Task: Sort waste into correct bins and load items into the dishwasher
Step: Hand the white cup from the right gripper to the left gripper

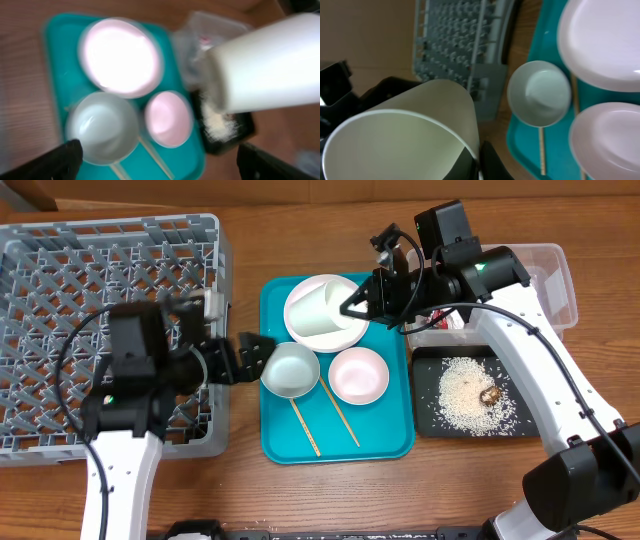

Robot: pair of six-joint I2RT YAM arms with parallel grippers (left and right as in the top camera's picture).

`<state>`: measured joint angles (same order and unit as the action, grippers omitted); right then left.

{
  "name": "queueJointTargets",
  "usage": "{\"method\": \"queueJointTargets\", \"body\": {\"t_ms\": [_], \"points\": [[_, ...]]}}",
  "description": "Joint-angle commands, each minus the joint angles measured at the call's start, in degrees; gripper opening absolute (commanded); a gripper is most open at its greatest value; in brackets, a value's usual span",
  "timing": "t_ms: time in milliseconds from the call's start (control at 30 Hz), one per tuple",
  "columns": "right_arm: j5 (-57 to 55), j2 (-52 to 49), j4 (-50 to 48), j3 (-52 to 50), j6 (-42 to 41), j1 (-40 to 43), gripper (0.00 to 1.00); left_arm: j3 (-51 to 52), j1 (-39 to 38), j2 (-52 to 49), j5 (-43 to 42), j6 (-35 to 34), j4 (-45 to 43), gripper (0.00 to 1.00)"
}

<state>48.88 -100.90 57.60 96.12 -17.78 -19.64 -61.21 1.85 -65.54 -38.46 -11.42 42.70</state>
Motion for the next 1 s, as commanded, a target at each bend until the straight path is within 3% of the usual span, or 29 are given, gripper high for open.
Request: {"method": "queueJointTargets", "body": {"t_ms": [0,167,333,467,700,967], "points": [[16.44,0.07,-0.48,0.59,0.2,-0.22,0.04,-0.66,-3.39,-2.99,-18.84,2.43,-7.21,1.0],[24.81,0.07,-0.46,0.59,0.2,-0.22,0.04,-0.66,-6.6,-5.57,-22.69,2.21,-14.67,1.0],[26.03,0.07,-0.39,0.59,0.17,-0.22,0.04,-0.66,-9.16,-6.05,-28.26,1.01,-23.58,1.0],[25.73,0.07,-0.22,0.59,0.17,-0.22,0.04,-0.66,-9.16,-6.03,-29.16,-1.95,-28.24,0.87],[24.06,0.04,1.29,0.59,0.17,-0.22,0.04,-0.66,-9.01,-6.03,-29.14,-3.65,-29.94,0.75],[23.96,0.04,2.23,0.59,0.17,-0.22,0.04,-0.66,-8.98,-6.03,-29.14,-4.57,-33.24,0.76]]}}
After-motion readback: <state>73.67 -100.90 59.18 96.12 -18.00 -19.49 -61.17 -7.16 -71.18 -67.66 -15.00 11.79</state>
